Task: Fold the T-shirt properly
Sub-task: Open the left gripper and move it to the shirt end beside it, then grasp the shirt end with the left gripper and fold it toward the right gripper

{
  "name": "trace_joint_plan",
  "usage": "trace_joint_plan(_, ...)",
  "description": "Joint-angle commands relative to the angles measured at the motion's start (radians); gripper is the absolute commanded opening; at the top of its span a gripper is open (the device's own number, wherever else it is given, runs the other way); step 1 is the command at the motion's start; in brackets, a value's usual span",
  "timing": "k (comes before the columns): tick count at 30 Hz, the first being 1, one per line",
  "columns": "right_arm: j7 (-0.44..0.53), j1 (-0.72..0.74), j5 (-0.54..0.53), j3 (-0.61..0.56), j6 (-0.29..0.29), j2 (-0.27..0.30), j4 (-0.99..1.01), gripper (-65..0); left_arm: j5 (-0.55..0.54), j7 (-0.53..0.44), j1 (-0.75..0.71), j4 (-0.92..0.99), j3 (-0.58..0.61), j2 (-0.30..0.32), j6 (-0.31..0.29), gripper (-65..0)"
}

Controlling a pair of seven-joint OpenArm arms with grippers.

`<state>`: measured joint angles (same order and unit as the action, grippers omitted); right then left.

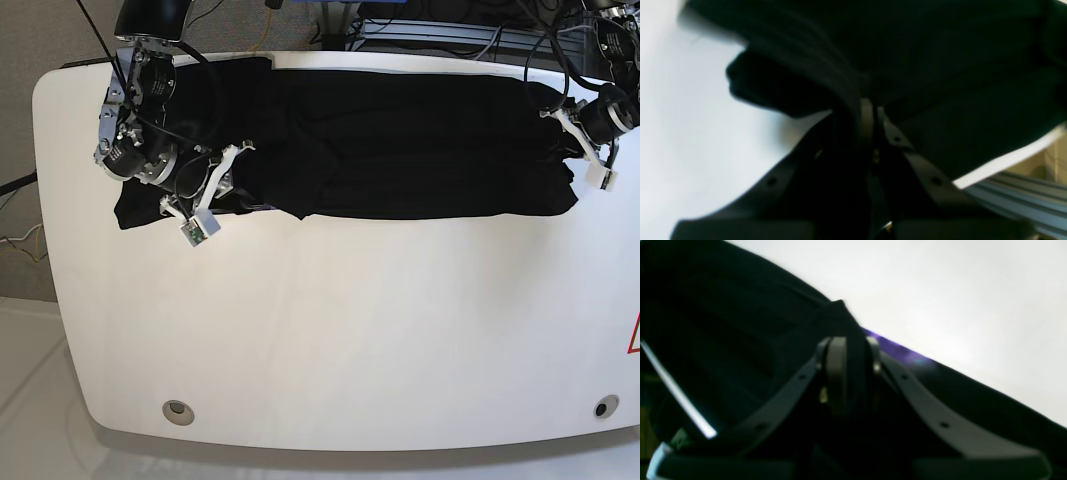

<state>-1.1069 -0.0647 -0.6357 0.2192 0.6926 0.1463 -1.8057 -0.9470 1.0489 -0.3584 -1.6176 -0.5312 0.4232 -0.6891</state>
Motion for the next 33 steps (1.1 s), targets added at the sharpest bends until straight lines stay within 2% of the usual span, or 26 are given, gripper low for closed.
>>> trace_joint_plan(1, 0.017, 0.014, -0.022, 0.000, 0.006, 0.007, -0.020, -53.5, -0.045, 0.000, -0.009, -0.075, 0.000, -0.009, -0.009, -65.0)
trace_joint_plan(3, 0.026, 0.015, -0.011, 0.001, 0.006, 0.006, -0.018, -55.7, -0.093, 0.033, -0.032, -0.169, 0.007, -0.062, -0.009, -65.0)
trace_joint_plan(7, 0.025, 0.010, -0.005, 0.005, 0.006, 0.005, -0.024, -57.3, -0.093, 0.049, -0.029, -0.223, 0.020, -0.115, -0.009, -65.0)
trace_joint_plan(19, 0.035, -0.031, 0.000, 0.072, 0.006, 0.006, -0.071, -58.0, -0.063, 0.059, 0.021, -0.243, 0.114, -0.299, -0.003, -65.0)
trace_joint_plan(23, 0.028, -0.019, -0.004, 0.071, 0.006, 0.002, -0.054, -57.8, -0.034, 0.054, 0.022, -0.244, 0.187, -0.350, 0.006, -65.0)
trace_joint_plan(33, 0.025, -0.019, -0.002, 0.059, 0.006, 0.002, -0.049, -57.7, 0.040, 0.050, 0.043, -0.236, 0.308, -0.390, 0.050, -65.0)
